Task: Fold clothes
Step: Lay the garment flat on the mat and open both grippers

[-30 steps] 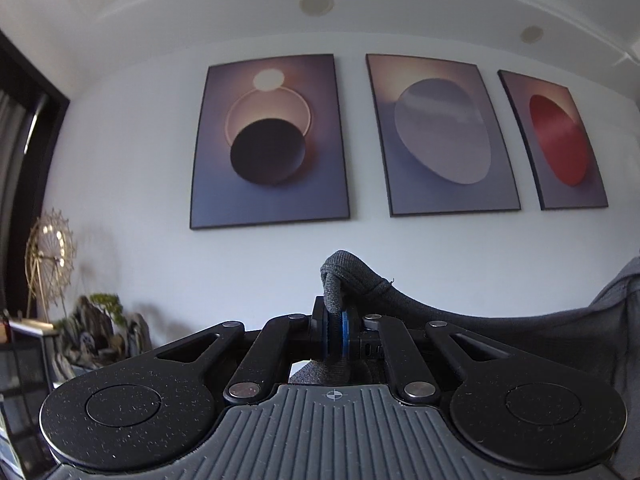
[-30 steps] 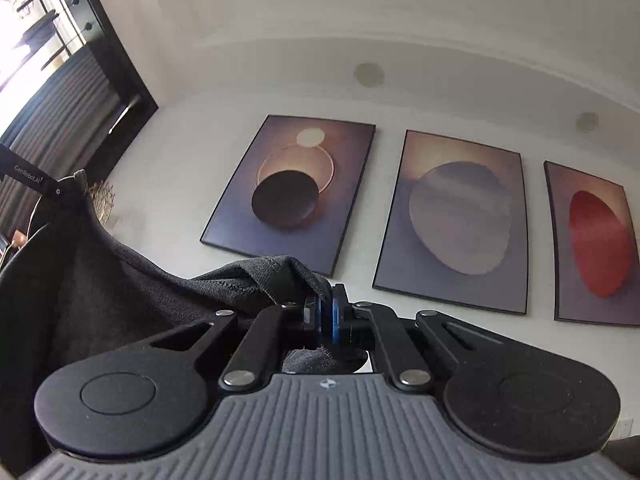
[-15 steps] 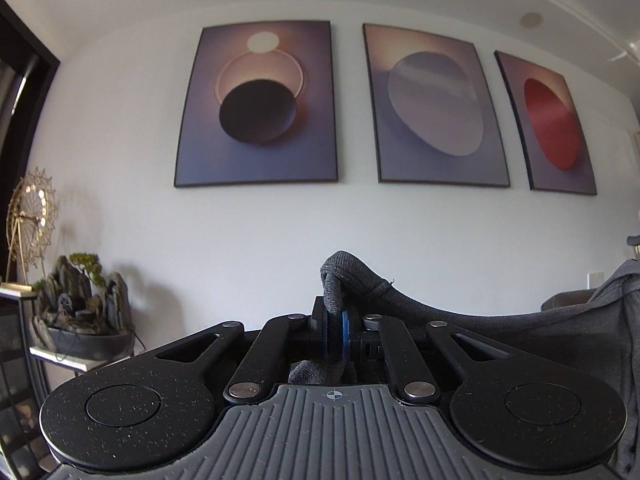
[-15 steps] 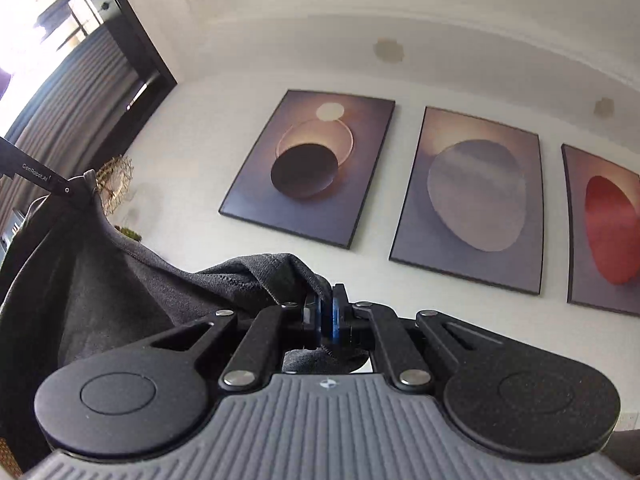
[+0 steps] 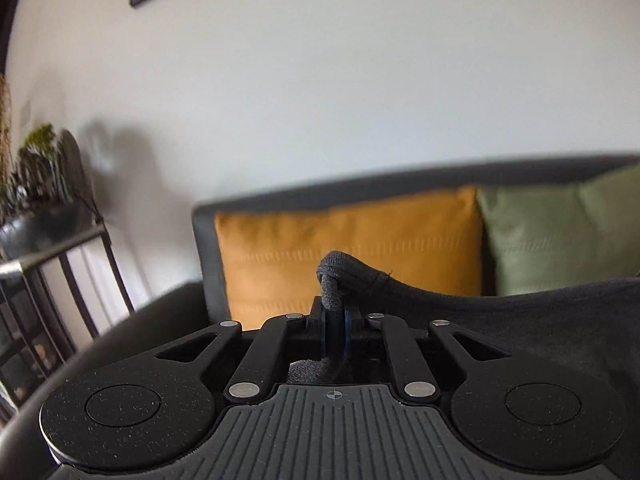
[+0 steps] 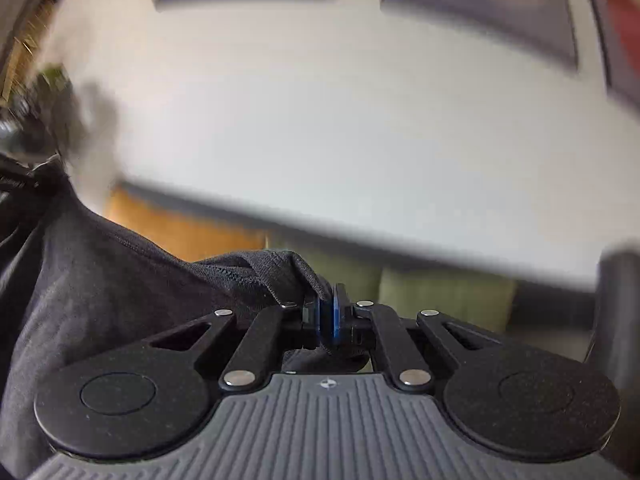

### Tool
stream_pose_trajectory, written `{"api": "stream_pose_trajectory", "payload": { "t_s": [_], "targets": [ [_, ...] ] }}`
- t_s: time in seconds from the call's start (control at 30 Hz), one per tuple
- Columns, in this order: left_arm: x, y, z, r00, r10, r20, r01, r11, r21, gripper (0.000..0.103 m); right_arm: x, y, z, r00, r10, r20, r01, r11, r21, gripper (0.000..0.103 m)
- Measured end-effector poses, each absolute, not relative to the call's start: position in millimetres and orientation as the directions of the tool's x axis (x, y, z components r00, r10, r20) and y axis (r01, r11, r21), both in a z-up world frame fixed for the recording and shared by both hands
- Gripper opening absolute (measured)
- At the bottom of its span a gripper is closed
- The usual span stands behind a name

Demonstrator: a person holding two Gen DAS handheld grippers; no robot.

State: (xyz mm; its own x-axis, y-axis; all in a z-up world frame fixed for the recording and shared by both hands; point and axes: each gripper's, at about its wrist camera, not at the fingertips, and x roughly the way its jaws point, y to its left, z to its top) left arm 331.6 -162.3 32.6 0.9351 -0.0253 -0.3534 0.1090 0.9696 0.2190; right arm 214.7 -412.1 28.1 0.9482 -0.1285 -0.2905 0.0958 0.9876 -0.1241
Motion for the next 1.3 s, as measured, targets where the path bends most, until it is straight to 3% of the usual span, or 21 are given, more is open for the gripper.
{"api": "stream_pose_trajectory", "payload": {
  "t_s": [0.07, 0.13, 0.2, 0.27, 0.3, 0.4, 0.53, 0.7, 0.77, 0.9, 1.03, 1.13, 1.3],
  "targets": [
    [368.6, -172.3, -42.1, 0.877, 0.045, -0.478, 0.109, 0.951, 0.29, 0.024, 269.4, -426.4, -39.1, 0.882, -0.131, -0.453, 0.117, 0.991, -0.058, 0.008],
    [395.7, -178.7, -113.7, 0.797, 0.128, -0.589, 0.123, 0.922, 0.368, 0.026, 324.1, -440.7, -106.2, 0.789, -0.117, -0.603, 0.149, 0.989, 0.003, 0.016],
    [408.2, -174.6, -161.3, 0.745, 0.161, -0.647, 0.149, 0.906, 0.396, 0.026, 342.2, -453.4, -149.4, 0.74, -0.114, -0.662, 0.207, 0.976, 0.063, 0.017],
    [405.7, -155.5, -175.9, 0.728, 0.155, -0.668, 0.142, 0.919, 0.368, 0.03, 320.3, -455.6, -154.9, 0.731, -0.097, -0.676, 0.21, 0.974, 0.086, 0.033],
    [403.3, -145.2, -180.9, 0.721, 0.15, -0.677, 0.137, 0.926, 0.352, 0.037, 305.0, -455.2, -153.1, 0.729, -0.086, -0.679, 0.202, 0.975, 0.092, 0.04],
    [381.4, -106.2, -173.1, 0.701, 0.126, -0.702, 0.123, 0.948, 0.293, 0.049, 258.9, -453.9, -147.5, 0.723, -0.053, -0.689, 0.178, 0.978, 0.111, 0.042],
    [313.5, -50.3, -160.9, 0.66, 0.058, -0.749, 0.158, 0.964, 0.214, 0.061, 197.5, -452.1, -140.1, 0.714, -0.009, -0.7, 0.146, 0.98, 0.135, 0.058],
    [217.1, -8.1, -172.0, 0.606, 0.076, -0.792, 0.218, 0.942, 0.257, 0.067, 120.8, -449.9, -130.9, 0.7, 0.046, -0.713, 0.106, 0.98, 0.167, 0.06],
    [188.7, 6.2, -176.2, 0.587, 0.059, -0.807, 0.212, 0.951, 0.223, 0.073, 90.1, -449.1, -127.2, 0.694, 0.067, -0.717, 0.091, 0.98, 0.18, 0.06],
    [142.9, 29.8, -183.9, 0.54, 0.023, -0.841, 0.182, 0.973, 0.144, 0.074, 38.8, -437.3, -134.0, 0.661, 0.113, -0.742, 0.085, 0.971, 0.224, 0.06],
    [121.0, 40.8, -190.2, 0.504, -0.017, -0.863, 0.182, 0.979, 0.087, 0.078, 10.7, -422.4, -145.3, 0.622, 0.148, -0.769, 0.083, 0.964, 0.253, 0.058],
    [112.8, 44.6, -193.8, 0.473, -0.055, -0.879, 0.18, 0.983, 0.035, 0.078, -2.2, -416.3, -151.0, 0.593, 0.189, -0.782, 0.082, 0.953, 0.292, 0.052],
    [112.6, 36.1, -200.2, 0.466, -0.075, -0.881, 0.177, 0.984, 0.01, 0.077, -10.2, -410.5, -154.7, 0.575, 0.248, -0.779, 0.081, 0.931, 0.356, 0.052]
  ]
}}
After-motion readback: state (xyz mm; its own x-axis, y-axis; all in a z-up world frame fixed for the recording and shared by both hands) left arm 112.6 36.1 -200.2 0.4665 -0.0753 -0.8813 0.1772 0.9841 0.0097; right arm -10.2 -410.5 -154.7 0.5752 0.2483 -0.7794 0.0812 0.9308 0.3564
